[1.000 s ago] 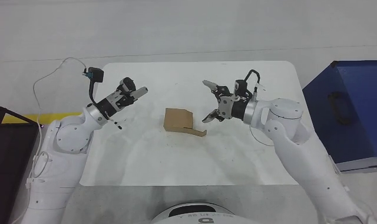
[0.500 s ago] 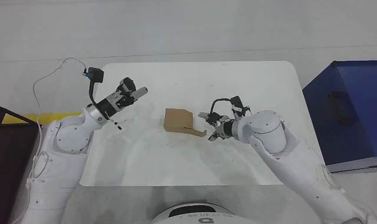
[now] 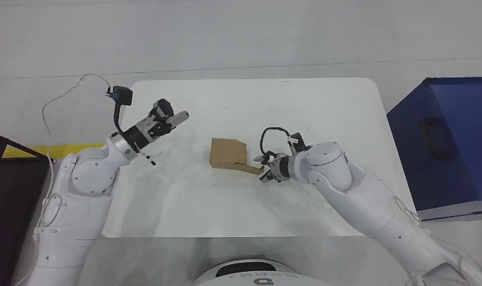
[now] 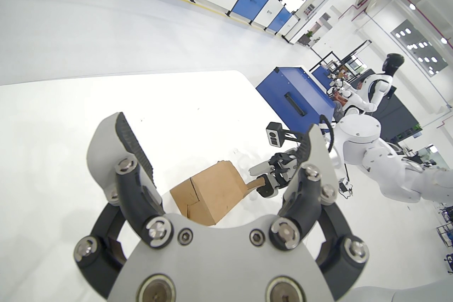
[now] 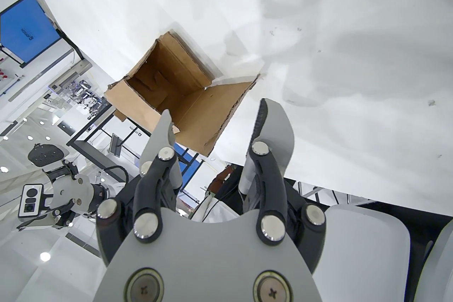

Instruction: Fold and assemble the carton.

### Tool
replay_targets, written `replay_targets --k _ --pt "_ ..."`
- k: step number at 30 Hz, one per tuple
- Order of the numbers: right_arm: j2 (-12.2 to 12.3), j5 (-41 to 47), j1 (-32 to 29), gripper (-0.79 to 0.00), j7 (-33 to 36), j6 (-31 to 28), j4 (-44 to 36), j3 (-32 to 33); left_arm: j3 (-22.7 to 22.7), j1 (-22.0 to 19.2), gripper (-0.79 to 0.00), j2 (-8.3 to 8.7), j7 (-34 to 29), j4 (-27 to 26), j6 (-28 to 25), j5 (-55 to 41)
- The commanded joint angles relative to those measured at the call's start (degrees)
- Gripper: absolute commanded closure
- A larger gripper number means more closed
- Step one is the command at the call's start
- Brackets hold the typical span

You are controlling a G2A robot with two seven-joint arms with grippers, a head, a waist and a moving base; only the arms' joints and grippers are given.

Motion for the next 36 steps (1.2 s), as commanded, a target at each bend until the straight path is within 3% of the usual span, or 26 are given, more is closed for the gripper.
replay_targets --k 1,7,8,9,10,14,17,22,28,31,36 --pt "0.1 2.1 0.7 -0.286 -1.2 0.0 0.2 -0.8 0.0 0.0 -0.785 0.0 0.0 0.0 0.0 0.0" --pt "0.4 7.5 2.0 -0.212 -5.5 0.0 1.3 -2.2 0.0 0.0 -0.785 0.0 0.0 0.0 0.0 0.0" --pt "0.5 8.1 2.2 -0.163 -6.2 0.0 1.2 -2.4 0.0 0.0 -0.785 0.0 0.0 0.0 0.0 0.0" --pt "0.6 8.7 2.4 -0.043 -6.8 0.0 1.2 -2.5 0.0 0.0 -0.785 0.0 0.0 0.0 0.0 0.0" --pt "0.7 9.1 2.6 0.0 -7.3 0.0 1.0 -2.7 0.0 0.0 -0.785 0.0 0.0 0.0 0.0 0.0" --pt "1.1 7.4 3.6 0.0 -10.8 0.0 -1.5 -3.0 0.0 0.0 -0.785 0.0 0.0 0.0 0.0 0.0" --pt "1.7 -0.1 5.0 0.0 -13.9 0.0 -5.8 -4.5 0.0 0.0 -0.785 0.0 0.0 0.0 0.0 0.0" --pt "3.6 -21.5 9.6 0.0 -14.3 0.0 -11.7 -9.7 0.0 0.0 -0.785 0.0 0.0 0.0 0.0 0.0" --pt "5.9 -40.1 12.7 0.0 -8.6 0.0 -15.5 -12.6 0.0 0.0 -0.785 0.0 0.0 0.0 0.0 0.0" --pt "7.0 -45.4 14.0 0.0 -0.9 -0.6 -17.1 -13.9 0.0 0.0 -0.785 0.0 0.0 0.0 0.0 0.0" --pt "8.5 -44.4 13.2 0.0 10.2 -11.6 -16.0 -10.8 0.0 0.0 -0.785 0.0 0.0 0.0 0.0 0.0"
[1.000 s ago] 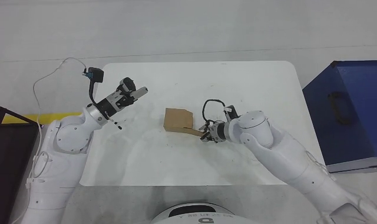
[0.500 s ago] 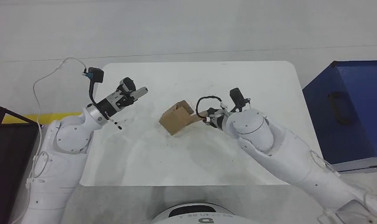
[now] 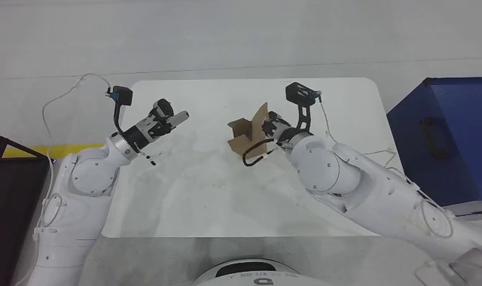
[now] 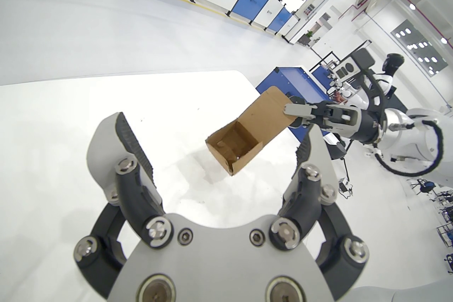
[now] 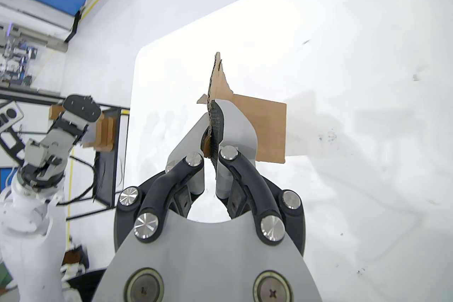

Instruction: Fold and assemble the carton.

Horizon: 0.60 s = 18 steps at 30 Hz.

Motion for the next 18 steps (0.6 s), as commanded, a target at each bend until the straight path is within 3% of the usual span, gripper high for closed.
replay_targets --k 1,5,12,14,15,16,18 --pt "0.5 1.1 -1.4 0.0 3.0 -5.5 0.6 2.1 0.0 0.0 -0.785 0.0 0.0 0.0 0.0 0.0" --pt "1.4 0.6 -4.2 0.0 7.5 -9.2 2.3 4.1 0.0 0.0 -0.785 0.0 0.0 0.0 0.0 0.0" --pt "3.0 -2.1 -5.6 0.0 22.4 -14.2 4.6 5.4 0.0 0.0 -0.785 0.0 0.0 0.0 0.0 0.0" --pt "3.3 -2.9 -5.9 -0.194 24.8 -15.5 4.8 6.1 0.0 0.0 -0.785 0.0 0.0 0.0 0.0 0.0" --pt "3.4 -3.3 -6.1 -0.388 25.5 -15.9 4.9 6.4 0.0 0.0 -0.785 0.0 0.0 0.0 0.0 0.0" --pt "3.6 -3.8 -6.2 -0.659 25.9 -16.0 5.1 6.8 0.0 0.0 -0.785 0.0 0.0 0.0 0.0 0.0" --pt "3.7 -4.8 -6.6 -0.727 25.6 -15.2 5.3 7.5 0.0 0.0 -0.785 0.0 0.0 0.0 0.0 0.0"
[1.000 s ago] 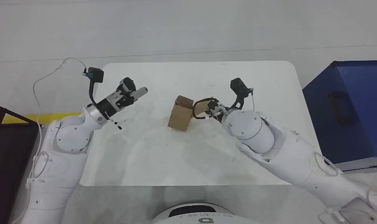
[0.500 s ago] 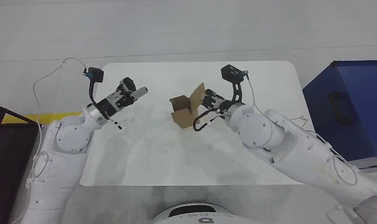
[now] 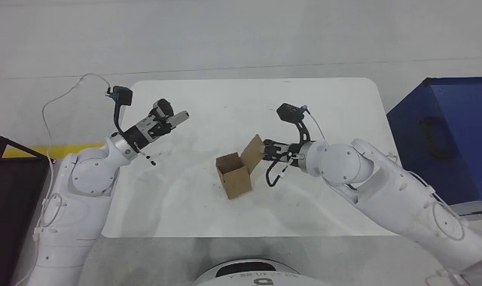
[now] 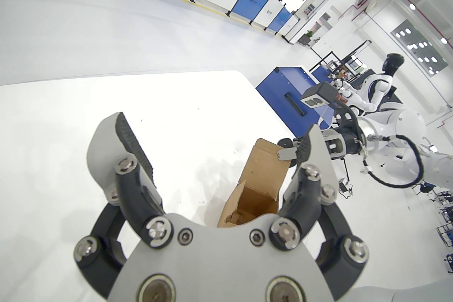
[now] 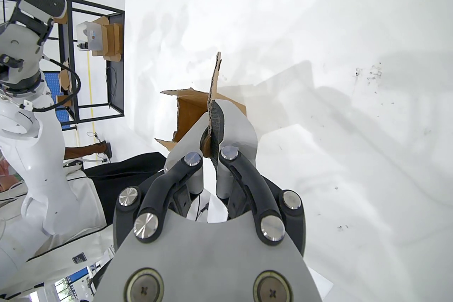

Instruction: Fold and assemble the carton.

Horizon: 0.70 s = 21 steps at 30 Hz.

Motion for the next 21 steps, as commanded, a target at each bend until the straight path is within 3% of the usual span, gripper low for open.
replay_targets --k 1,4,13,19,21 --pt "0.1 -1.0 -0.4 -0.739 -0.2 0.6 0.0 0.5 0.0 0.0 -0.785 0.0 0.0 0.0 0.0 0.0" --pt "0.0 -2.4 -0.7 -0.785 -1.2 1.5 -0.1 1.2 0.0 0.0 -0.785 0.0 0.0 0.0 0.0 0.0" --pt "-1.2 -2.4 -1.1 -0.785 -6.8 6.8 -1.2 2.8 0.0 0.0 -0.785 0.0 0.0 0.0 0.0 0.0" --pt "-0.9 2.9 -6.7 -0.785 -10.0 5.1 -6.0 7.5 0.0 0.0 -0.785 0.0 0.0 0.0 0.0 0.0" --pt "-0.7 3.5 -8.9 -0.785 -10.8 4.5 -7.2 8.9 1.6 0.5 -0.785 0.08 -3.0 -0.9 -0.8 1.7"
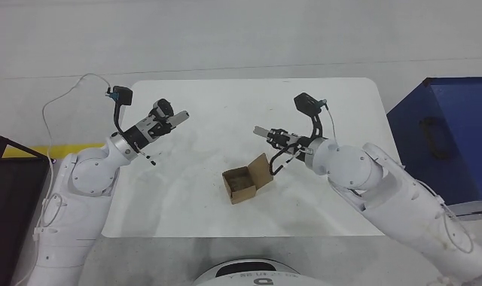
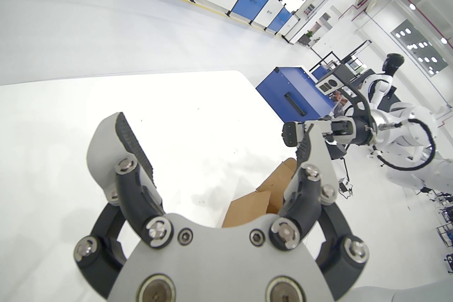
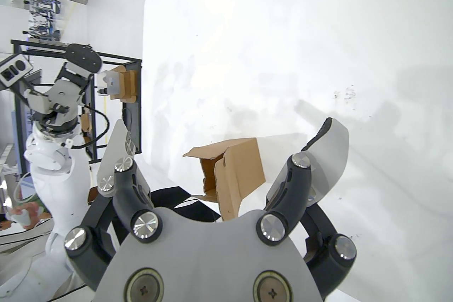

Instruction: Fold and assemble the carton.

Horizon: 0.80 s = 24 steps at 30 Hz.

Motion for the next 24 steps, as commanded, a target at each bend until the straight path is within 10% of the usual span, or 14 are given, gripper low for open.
replay_targets --k 1,12,24 --pt "0.3 0.4 -2.3 -0.785 -0.6 -0.7 -1.3 1.5 2.2 0.4 -0.785 0.15 -4.7 -1.1 -1.6 2.2" --pt "0.8 1.7 -10.4 -0.785 -2.6 -3.4 -4.4 6.6 11.5 -4.3 -0.785 0.34 -21.1 1.0 -5.5 0.2" --pt "0.8 1.5 -15.3 -0.785 -3.8 -3.9 -6.1 10.3 23.5 -9.6 -0.785 -0.93 -19.1 1.6 -9.6 15.8"
